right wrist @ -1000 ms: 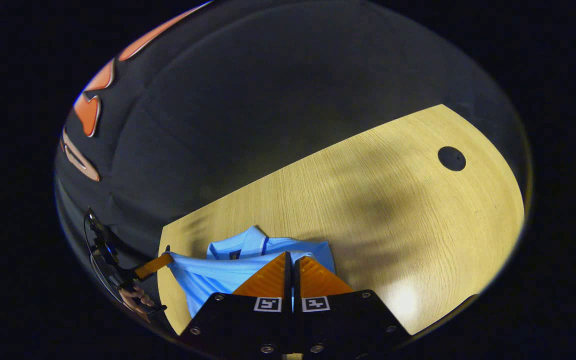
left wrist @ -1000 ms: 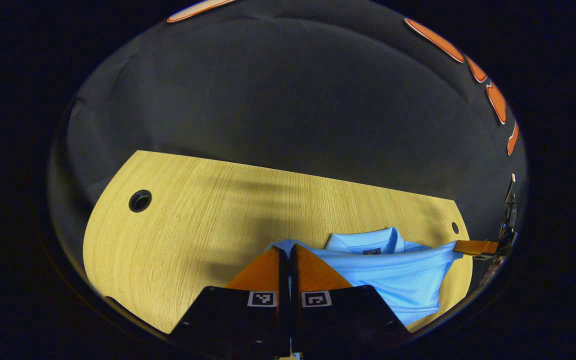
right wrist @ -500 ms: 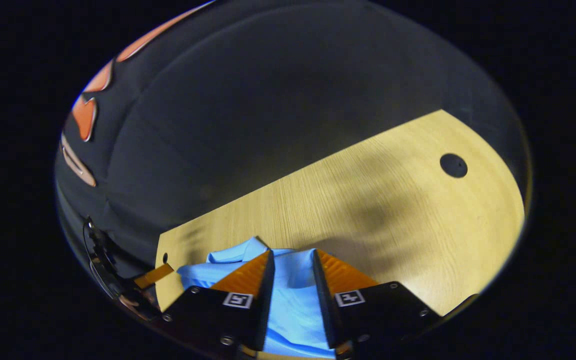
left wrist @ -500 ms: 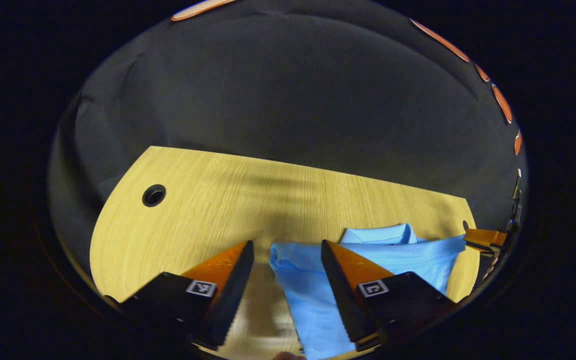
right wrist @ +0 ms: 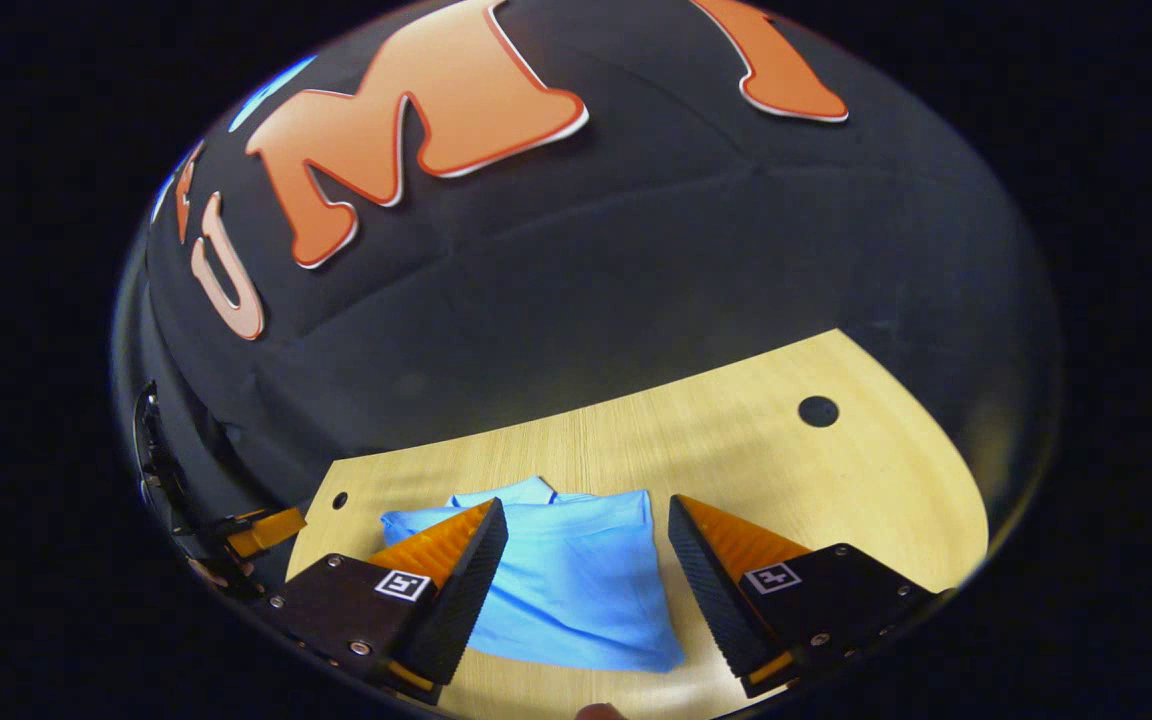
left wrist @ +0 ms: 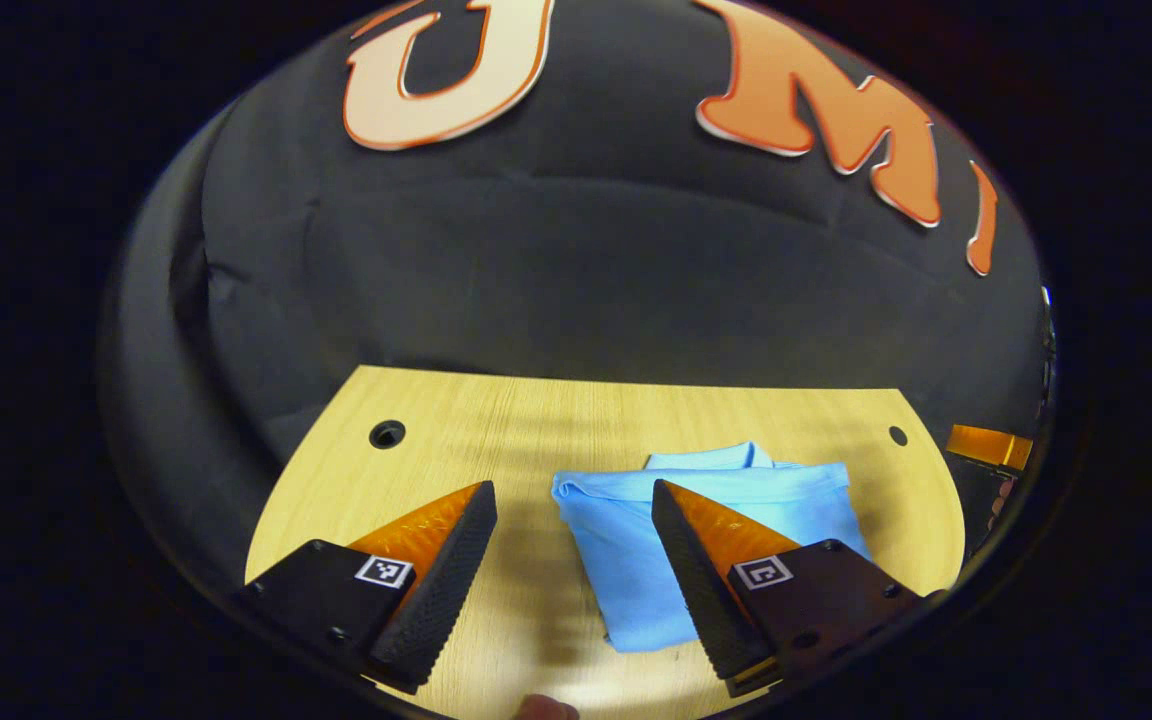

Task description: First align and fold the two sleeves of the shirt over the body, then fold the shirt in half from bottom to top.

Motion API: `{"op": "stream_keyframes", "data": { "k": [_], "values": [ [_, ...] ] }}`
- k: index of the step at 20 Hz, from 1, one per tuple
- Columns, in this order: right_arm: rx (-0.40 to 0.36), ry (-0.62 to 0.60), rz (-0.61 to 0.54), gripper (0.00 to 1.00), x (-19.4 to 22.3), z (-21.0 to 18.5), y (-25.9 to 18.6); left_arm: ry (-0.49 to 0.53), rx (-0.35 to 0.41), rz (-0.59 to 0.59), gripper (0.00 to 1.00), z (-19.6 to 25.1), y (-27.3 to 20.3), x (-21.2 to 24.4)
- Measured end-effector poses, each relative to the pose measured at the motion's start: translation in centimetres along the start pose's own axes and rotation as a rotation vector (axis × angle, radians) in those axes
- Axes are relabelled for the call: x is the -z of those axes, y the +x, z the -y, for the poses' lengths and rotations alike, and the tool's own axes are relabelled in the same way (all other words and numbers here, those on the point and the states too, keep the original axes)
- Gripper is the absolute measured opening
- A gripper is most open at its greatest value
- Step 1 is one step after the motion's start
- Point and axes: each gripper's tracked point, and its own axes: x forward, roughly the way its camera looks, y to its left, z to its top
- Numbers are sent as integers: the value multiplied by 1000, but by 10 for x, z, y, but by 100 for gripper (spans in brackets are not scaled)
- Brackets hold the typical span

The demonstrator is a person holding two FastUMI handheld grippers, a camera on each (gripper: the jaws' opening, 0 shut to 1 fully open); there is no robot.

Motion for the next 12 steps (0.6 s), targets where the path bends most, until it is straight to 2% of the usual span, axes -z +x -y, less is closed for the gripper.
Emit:
{"op": "stream_keyframes", "data": {
  "k": [4, 8, 12],
  "values": [
    [2, -40, 78, 98, 0, 6, -67, 19, 2, 94, 100, 15, -71, 3],
    [39, -102, 186, 98, 3, 17, -128, 21, -12, 183, 100, 26, -138, 10],
    [31, -176, 284, 98, 1, 14, -187, 17, -21, 269, 100, 29, -200, 14]
  ]
}}
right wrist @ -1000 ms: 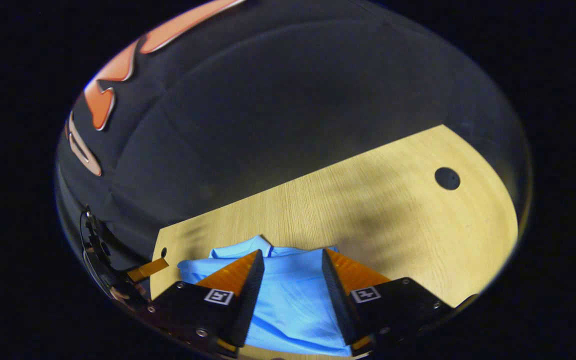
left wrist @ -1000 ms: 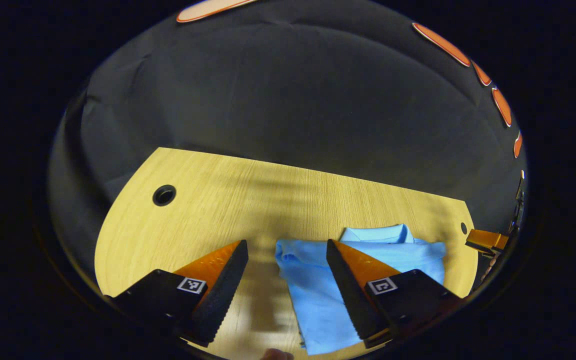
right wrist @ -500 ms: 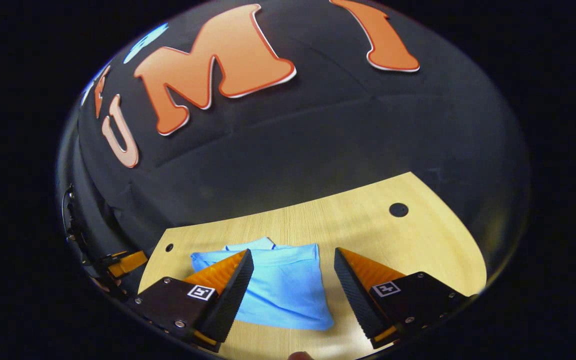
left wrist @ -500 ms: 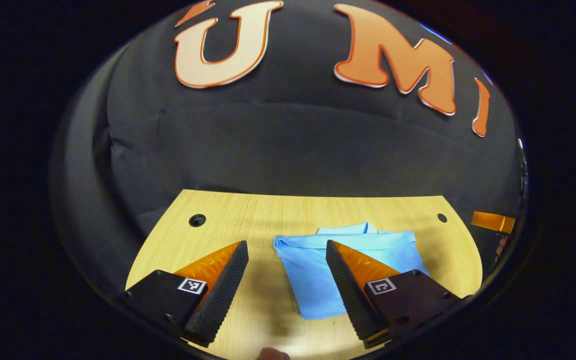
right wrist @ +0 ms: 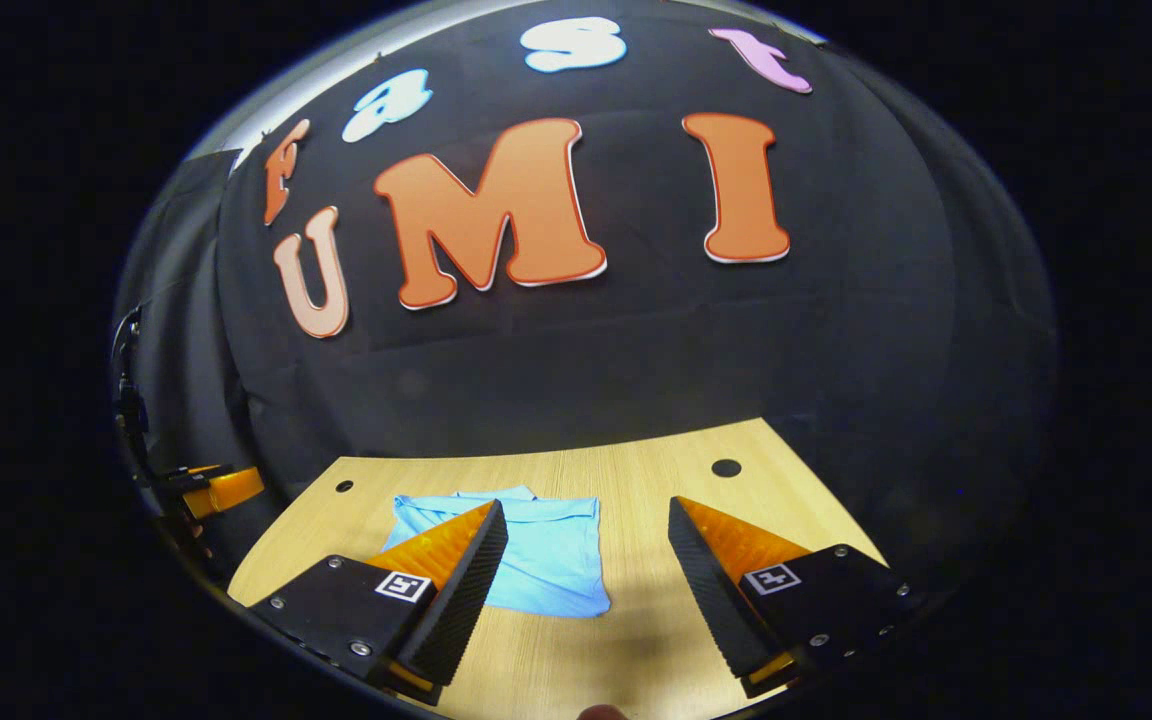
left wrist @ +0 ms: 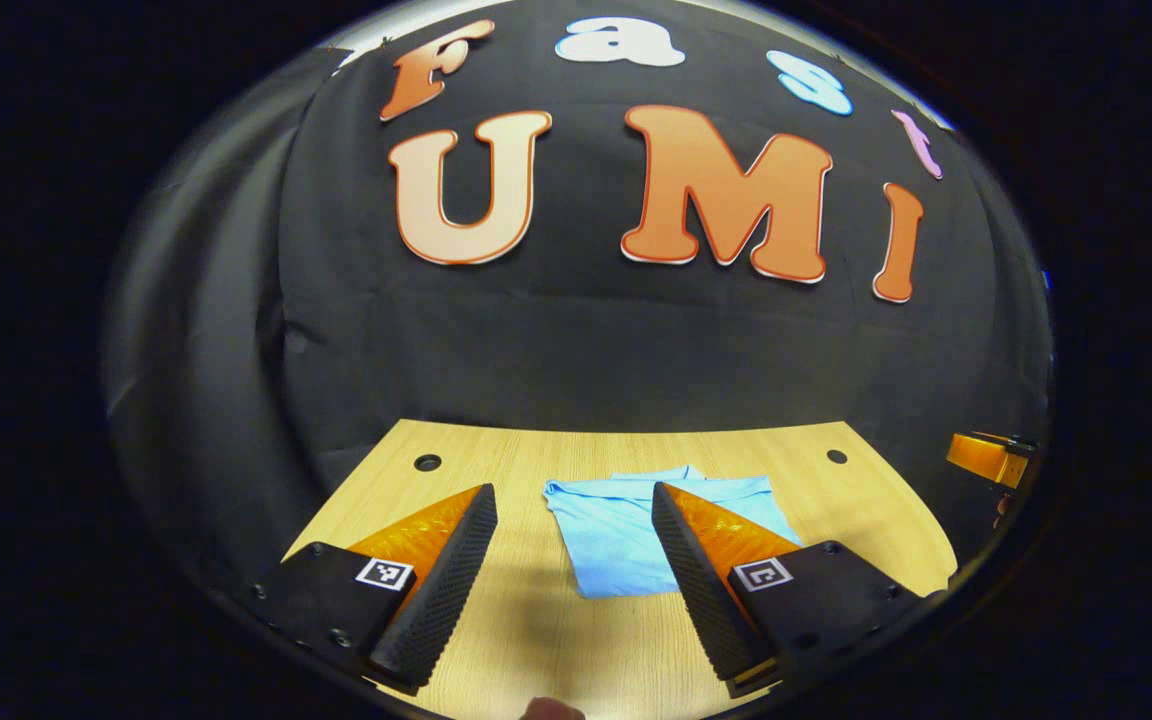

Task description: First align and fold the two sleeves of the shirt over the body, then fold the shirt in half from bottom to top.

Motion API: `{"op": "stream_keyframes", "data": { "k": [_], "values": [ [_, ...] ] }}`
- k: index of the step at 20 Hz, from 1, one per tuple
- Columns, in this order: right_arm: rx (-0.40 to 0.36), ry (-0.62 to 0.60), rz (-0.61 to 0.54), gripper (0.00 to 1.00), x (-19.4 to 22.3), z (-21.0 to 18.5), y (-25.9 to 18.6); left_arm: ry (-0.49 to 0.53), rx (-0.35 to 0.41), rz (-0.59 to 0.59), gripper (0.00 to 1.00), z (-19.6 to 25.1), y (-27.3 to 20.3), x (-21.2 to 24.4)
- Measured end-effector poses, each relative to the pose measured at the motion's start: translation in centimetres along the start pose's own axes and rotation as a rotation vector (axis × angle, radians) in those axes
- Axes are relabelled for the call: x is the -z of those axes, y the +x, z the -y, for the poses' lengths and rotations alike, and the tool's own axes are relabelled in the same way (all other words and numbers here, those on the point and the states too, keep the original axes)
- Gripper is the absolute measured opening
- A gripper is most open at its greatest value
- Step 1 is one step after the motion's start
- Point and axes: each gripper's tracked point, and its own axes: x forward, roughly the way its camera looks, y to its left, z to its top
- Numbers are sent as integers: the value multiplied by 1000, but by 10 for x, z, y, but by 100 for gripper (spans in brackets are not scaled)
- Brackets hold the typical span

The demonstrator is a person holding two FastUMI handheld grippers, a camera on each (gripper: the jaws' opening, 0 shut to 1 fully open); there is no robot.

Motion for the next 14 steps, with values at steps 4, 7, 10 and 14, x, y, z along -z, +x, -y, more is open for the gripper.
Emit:
{"op": "stream_keyframes", "data": {
  "k": [4, 7, 10, 14],
  "values": [
    [-11, -25, 86, 98, -7, -3, -45, 15, -13, 102, 100, 3, -58, -8],
    [-14, -50, 165, 98, -7, -3, -72, 7, -14, 143, 100, 8, -88, -7],
    [14, -70, 184, 98, 2, 3, -87, 14, -6, 170, 100, 18, -107, -4],
    [0, -74, 225, 98, 3, 1, -104, 50, -30, 240, 100, 22, -129, -13]
  ]
}}
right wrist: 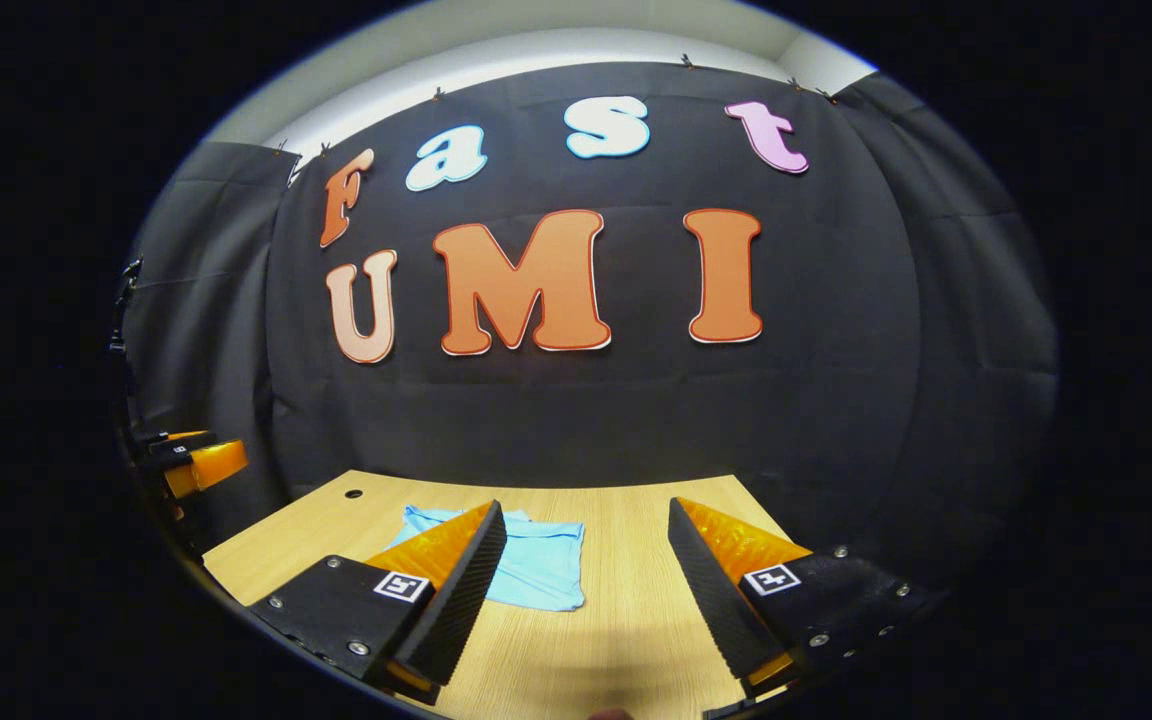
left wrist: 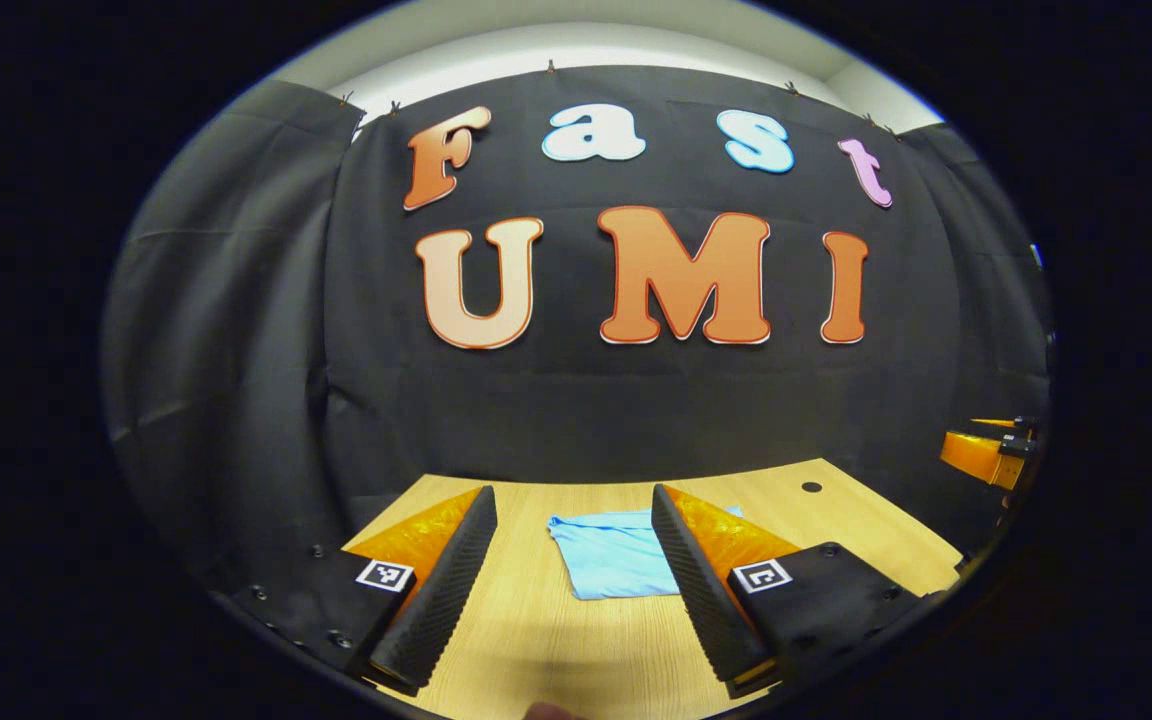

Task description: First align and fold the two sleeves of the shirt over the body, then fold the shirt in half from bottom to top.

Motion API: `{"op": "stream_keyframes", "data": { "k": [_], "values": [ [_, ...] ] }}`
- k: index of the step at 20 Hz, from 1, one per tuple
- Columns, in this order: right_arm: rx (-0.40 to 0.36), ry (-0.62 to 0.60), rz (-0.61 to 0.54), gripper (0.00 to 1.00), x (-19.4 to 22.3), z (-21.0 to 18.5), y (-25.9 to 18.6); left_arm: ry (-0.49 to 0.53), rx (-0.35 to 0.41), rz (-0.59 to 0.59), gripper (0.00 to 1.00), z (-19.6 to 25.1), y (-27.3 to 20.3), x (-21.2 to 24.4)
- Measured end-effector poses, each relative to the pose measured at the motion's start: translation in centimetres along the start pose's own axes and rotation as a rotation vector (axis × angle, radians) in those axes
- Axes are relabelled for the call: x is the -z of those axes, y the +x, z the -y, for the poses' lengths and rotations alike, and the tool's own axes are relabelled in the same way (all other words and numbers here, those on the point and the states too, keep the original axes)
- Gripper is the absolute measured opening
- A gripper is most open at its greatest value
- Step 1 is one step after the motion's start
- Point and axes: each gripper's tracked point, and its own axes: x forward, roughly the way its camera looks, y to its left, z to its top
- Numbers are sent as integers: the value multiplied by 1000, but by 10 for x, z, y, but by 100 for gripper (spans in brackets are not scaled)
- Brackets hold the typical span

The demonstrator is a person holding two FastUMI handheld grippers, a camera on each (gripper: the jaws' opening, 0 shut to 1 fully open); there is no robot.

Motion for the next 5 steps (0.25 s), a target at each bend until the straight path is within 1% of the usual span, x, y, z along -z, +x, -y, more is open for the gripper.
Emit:
{"op": "stream_keyframes", "data": {
  "k": [3, 5],
  "values": [
    [-12, -26, 53, 98, -8, -5, -10, 5, -1, 16, 100, 6, -11, 1],
    [-22, -45, 70, 98, -8, -10, -17, 12, 3, 4, 100, 13, -17, 9]
  ]
}}
